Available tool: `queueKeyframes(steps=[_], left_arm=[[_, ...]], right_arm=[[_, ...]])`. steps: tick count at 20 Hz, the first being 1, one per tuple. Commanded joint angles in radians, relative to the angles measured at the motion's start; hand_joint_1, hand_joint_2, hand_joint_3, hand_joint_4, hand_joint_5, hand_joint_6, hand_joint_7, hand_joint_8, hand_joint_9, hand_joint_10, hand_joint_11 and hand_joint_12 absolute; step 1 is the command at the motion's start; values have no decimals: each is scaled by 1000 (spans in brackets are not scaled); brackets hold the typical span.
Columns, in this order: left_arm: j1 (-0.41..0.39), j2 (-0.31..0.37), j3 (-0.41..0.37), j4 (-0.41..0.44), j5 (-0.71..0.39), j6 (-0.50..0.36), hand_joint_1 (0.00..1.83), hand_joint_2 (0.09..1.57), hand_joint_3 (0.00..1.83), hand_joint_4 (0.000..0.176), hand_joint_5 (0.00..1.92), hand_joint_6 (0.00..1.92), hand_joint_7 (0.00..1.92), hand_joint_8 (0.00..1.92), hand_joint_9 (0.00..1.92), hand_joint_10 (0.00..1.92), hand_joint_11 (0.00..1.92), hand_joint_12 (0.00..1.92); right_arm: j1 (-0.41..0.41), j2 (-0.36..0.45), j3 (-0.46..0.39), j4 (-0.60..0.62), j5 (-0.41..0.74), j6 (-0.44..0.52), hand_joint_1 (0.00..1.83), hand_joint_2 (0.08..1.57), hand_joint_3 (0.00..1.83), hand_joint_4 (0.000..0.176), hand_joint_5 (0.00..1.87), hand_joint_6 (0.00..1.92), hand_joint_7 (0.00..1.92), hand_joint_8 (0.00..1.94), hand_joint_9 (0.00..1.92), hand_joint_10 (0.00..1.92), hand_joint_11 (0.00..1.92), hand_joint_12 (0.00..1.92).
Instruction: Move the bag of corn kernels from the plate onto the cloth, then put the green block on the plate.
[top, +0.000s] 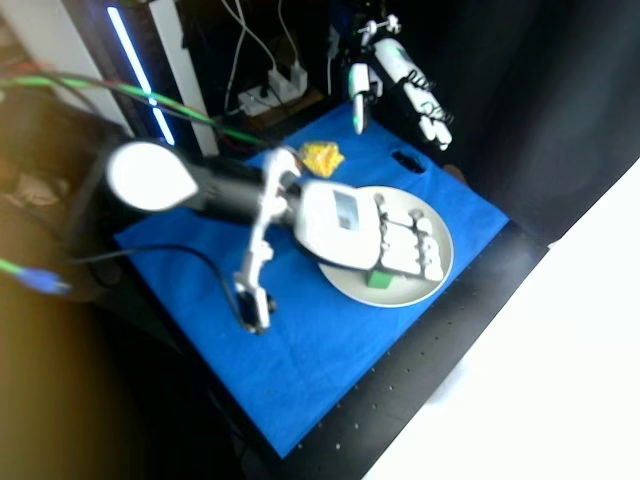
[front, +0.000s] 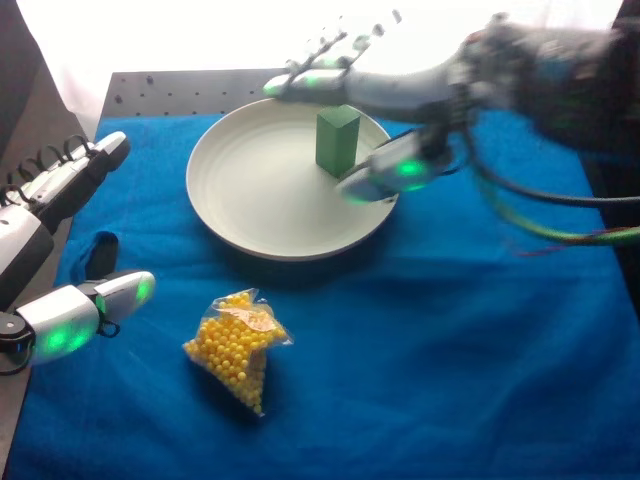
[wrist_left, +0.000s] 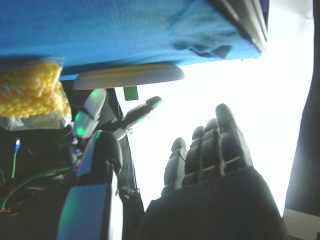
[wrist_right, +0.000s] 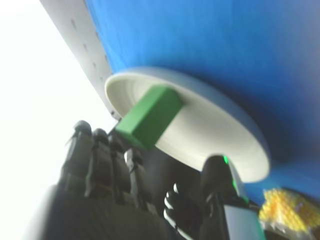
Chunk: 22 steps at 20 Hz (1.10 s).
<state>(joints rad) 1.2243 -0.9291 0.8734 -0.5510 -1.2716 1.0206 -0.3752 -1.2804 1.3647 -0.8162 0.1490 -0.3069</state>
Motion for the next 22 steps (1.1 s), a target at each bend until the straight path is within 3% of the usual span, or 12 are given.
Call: queueKeyframes(steps=[1, 4, 8, 10, 12, 14, 15, 16, 18, 19, 20, 22], left_arm=[[-9, 10, -3, 24, -121, -8, 701, 1191, 1, 135, 0, 0, 0, 0, 25, 2, 0, 366], [-4, 28, -15, 23, -148, -8, 629, 1183, 0, 175, 0, 0, 0, 0, 19, 4, 0, 383], [-5, 50, -22, 53, -169, -7, 419, 1166, 0, 176, 20, 5, 7, 2, 34, 5, 0, 218], [-5, 70, -30, 70, -193, -3, 385, 1187, 3, 176, 0, 0, 0, 0, 0, 0, 0, 29], [-7, 90, -35, 90, -217, 7, 387, 1192, 2, 176, 0, 0, 0, 0, 0, 0, 2, 4], [-7, 112, -45, 96, -245, 23, 437, 1197, 3, 176, 0, 0, 0, 0, 0, 0, 0, 0], [-7, 124, -47, 101, -263, 25, 463, 1204, 5, 176, 0, 0, 0, 0, 0, 0, 0, 0], [-7, 135, -48, 107, -278, 26, 523, 1207, 4, 176, 0, 0, 0, 0, 0, 0, 0, 0], [-10, 150, -52, 120, -303, 33, 506, 1210, 4, 139, 0, 0, 0, 0, 0, 0, 0, 0], [-12, 164, -61, 129, -328, 46, 460, 1209, 3, 161, 0, 0, 0, 0, 0, 0, 0, 0], [-12, 169, -65, 130, -338, 50, 460, 1209, 3, 161, 0, 0, 0, 0, 0, 0, 0, 0], [-12, 186, -75, 140, -372, 64, 394, 1202, 1, 175, 0, 0, 0, 0, 0, 0, 0, 0]], right_arm=[[26, 28, -16, 8, 116, 2, 451, 1099, 0, 83, 0, 0, 0, 0, 0, 0, 1, 0], [26, 143, -122, 37, 251, 2, 676, 1127, 0, 9, 0, 0, 0, 0, 0, 0, 0, 0], [12, 283, -228, 42, 367, 2, 617, 1208, 27, 19, 0, 0, 0, 0, 0, 0, 0, 0], [-40, 344, -268, 117, 433, -16, 347, 1285, 48, 68, 0, 0, 0, 0, 0, 0, 0, 0], [-98, 405, -305, 191, 489, -60, 209, 1259, 24, 65, 0, 0, 0, 0, 0, 0, 0, 0], [-151, 463, -354, 303, 533, -176, 230, 1278, 22, 0, 0, 0, 0, 0, 0, 0, 0, 0], [-194, 500, -380, 359, 573, -215, 255, 1270, 13, 21, 0, 0, 0, 0, 0, 0, 0, 0], [-235, 525, -392, 422, 625, -241, 275, 1243, 0, 81, 0, 0, 0, 0, 0, 0, 0, 0], [-296, 561, -414, 525, 709, -294, 335, 1243, 0, 77, 0, 0, 0, 0, 0, 0, 0, 0], [-334, 594, -443, 599, 772, -364, 318, 1244, 0, 38, 0, 0, 0, 0, 0, 0, 0, 0], [-339, 599, -448, 609, 783, -373, 318, 1244, 0, 38, 0, 0, 0, 0, 0, 0, 0, 0], [-370, 623, -463, 662, 873, -402, 370, 1214, 0, 101, 0, 0, 0, 0, 0, 0, 8, 3]])
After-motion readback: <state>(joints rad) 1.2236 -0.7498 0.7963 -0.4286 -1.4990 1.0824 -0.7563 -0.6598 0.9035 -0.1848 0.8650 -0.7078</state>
